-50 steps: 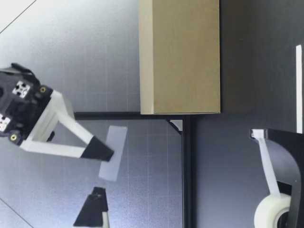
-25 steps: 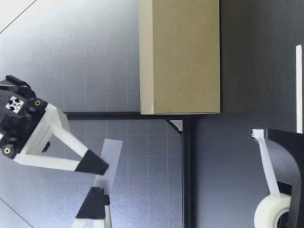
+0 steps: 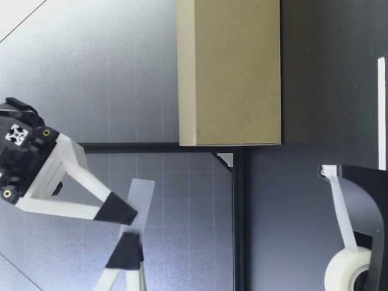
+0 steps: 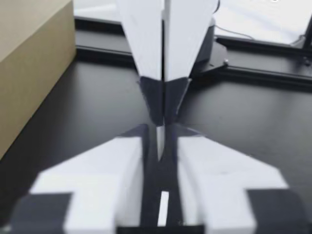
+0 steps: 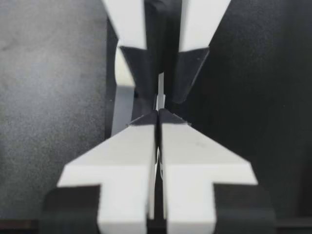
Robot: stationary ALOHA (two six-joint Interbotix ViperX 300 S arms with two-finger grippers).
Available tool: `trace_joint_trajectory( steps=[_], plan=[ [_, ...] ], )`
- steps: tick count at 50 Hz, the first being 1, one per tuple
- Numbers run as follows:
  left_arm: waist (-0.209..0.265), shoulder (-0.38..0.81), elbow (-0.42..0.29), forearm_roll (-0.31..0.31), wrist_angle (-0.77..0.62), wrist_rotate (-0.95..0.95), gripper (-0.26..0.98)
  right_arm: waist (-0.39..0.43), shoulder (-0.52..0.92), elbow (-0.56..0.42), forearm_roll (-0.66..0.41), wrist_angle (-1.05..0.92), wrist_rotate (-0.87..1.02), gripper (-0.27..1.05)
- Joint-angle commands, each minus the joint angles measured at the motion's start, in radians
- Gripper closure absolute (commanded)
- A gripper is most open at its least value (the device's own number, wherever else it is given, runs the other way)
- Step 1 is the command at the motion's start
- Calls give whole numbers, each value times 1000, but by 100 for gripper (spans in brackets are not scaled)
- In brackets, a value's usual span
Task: Cut a small piece of tape from the tape dispenser then place it on the cardboard box's edge.
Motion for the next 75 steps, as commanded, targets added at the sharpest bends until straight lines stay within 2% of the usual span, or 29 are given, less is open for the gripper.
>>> trace_joint_trajectory(
  steps=[1,8,22,29,35,37,55,61,70,75],
  plan=[
    [8,-3,-20,-5,-9,2,74,5,-18,-28,5,-2,2,87],
    [11,-2,-20,-12,-9,2,83,3,-18,-28,5,-2,3,87],
    [9,-3,-20,-14,-8,3,84,3,-6,-26,6,2,26,82],
    [11,-3,-20,-14,-5,3,84,2,5,-26,5,2,44,68],
    [11,-2,-15,-11,-3,3,84,-12,9,-26,2,2,69,43],
    [11,-3,-14,-11,-3,3,84,-18,9,-25,-3,2,74,38],
    [11,5,-21,-17,-6,-20,84,-81,-15,17,-51,-9,74,39],
    [18,32,-38,-112,-29,-21,84,-107,-58,66,-75,-29,74,39],
    [52,123,-91,-374,-138,-57,84,-152,-172,213,-84,-130,74,39],
    [77,170,-133,-439,-175,-138,84,-178,-233,310,-84,-212,74,40]
  ],
)
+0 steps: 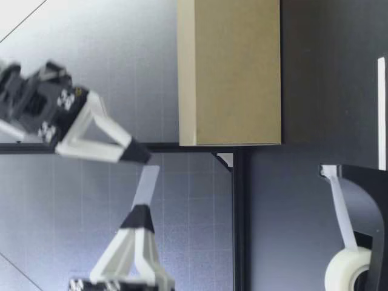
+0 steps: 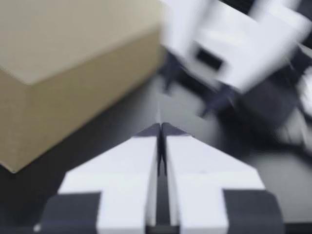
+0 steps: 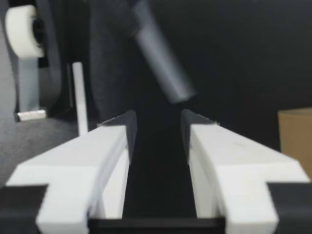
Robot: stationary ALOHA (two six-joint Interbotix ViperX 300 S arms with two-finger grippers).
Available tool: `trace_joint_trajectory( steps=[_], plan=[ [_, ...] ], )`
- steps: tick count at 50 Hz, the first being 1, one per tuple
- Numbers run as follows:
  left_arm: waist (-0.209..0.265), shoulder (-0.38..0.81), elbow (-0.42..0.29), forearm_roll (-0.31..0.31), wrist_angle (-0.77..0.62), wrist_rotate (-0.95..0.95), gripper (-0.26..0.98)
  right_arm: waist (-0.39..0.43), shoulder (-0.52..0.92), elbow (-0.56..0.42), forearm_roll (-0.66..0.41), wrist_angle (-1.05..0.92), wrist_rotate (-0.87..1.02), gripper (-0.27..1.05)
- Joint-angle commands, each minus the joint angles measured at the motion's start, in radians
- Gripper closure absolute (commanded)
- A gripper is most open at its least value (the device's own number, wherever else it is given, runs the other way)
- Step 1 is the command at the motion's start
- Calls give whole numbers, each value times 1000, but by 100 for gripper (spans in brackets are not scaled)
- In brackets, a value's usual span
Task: Cut a small piece of tape from the tape dispenser then place it on the cardboard box's edge.
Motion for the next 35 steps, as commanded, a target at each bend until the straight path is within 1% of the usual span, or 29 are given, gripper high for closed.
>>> trace_joint_trajectory(
  steps=[1,7,13,16,23,30,35],
  plan=[
    [29,29,-60,-44,-35,-63,84,-29,-92,74,-2,-83,2,40],
    [80,89,-118,-44,-35,-232,84,-55,-161,199,-2,-233,2,44],
    [133,166,-164,-43,-35,-400,84,-78,-224,334,0,-463,2,57],
    [152,196,-178,-41,-35,-449,84,-83,-236,387,-2,-571,2,63],
    [173,244,-218,-40,-35,-502,84,-110,-233,506,0,-861,2,78],
    [184,278,-261,-40,-34,-505,84,-140,-216,568,5,-1049,3,88],
    [196,302,-290,-40,-29,-515,84,-152,-202,577,5,-1088,0,89]
  ],
)
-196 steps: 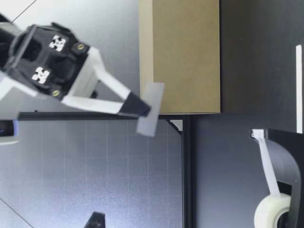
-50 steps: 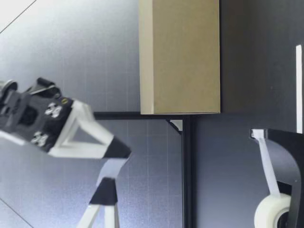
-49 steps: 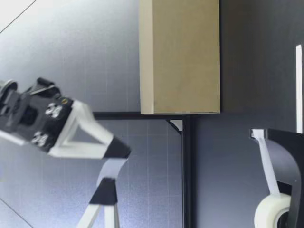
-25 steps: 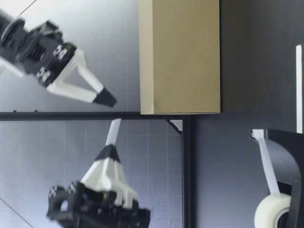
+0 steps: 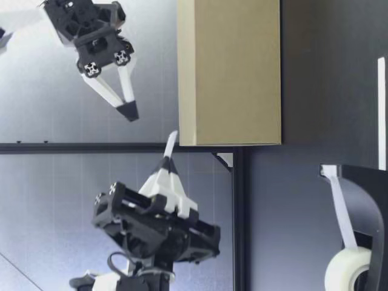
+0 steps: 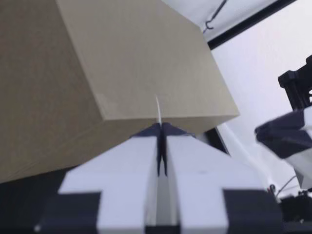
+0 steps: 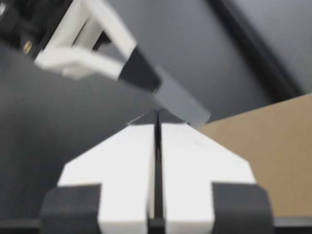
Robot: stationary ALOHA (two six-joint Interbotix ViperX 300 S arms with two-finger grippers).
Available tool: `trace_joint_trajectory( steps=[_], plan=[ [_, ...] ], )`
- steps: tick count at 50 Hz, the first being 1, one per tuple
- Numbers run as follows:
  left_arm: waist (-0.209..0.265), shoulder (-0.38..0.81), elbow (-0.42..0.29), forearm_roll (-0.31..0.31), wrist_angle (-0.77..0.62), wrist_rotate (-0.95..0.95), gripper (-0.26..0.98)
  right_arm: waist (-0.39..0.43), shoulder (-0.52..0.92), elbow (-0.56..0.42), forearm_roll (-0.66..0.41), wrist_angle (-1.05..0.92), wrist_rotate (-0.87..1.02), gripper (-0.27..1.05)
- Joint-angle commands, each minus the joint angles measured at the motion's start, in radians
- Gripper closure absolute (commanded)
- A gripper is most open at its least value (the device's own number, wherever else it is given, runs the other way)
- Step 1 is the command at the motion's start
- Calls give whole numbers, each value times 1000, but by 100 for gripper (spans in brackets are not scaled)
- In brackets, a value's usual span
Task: Cut a small piece of tape from the tape dispenser then place it on the cardboard box's edge.
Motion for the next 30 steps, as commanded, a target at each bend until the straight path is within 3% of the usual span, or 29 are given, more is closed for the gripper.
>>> trace_joint_trajectory(
  steps=[1,30],
  plan=[
    [18,5,-41,3,-2,-9,84,-15,3,-8,3,-41,-2,89],
    [61,80,-74,3,20,-55,84,-44,172,-71,2,-92,-12,89]
  ],
)
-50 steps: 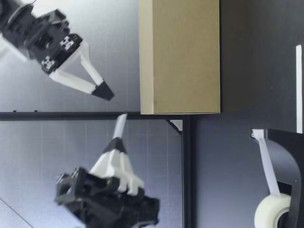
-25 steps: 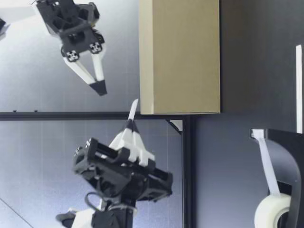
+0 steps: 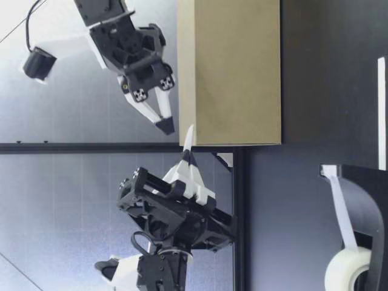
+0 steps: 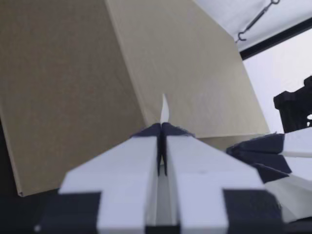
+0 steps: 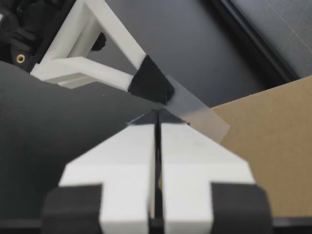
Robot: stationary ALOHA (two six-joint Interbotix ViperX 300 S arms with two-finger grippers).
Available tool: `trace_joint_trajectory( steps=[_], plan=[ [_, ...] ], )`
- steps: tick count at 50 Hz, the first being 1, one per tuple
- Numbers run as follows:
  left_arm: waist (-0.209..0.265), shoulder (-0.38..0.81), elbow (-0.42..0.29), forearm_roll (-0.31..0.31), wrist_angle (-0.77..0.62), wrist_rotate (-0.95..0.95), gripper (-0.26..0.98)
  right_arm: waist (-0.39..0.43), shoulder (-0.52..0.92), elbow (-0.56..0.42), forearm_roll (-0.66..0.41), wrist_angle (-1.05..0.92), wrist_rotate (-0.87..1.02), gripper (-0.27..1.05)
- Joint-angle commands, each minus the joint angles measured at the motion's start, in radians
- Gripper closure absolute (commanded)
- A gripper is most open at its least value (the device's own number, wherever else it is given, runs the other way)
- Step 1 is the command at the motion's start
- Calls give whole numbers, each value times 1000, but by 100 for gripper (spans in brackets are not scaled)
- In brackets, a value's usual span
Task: Cut a small piece of tape from the tape dispenser then place it on the cardboard box's edge.
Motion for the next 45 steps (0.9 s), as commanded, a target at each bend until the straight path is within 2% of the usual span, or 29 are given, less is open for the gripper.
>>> trace_joint_trajectory(
  steps=[1,45],
  plan=[
    [8,-12,-18,3,-3,3,84,-18,2,-32,0,-11,-3,89],
    [11,5,-23,8,-3,5,84,-89,144,-137,0,31,-3,89]
  ],
)
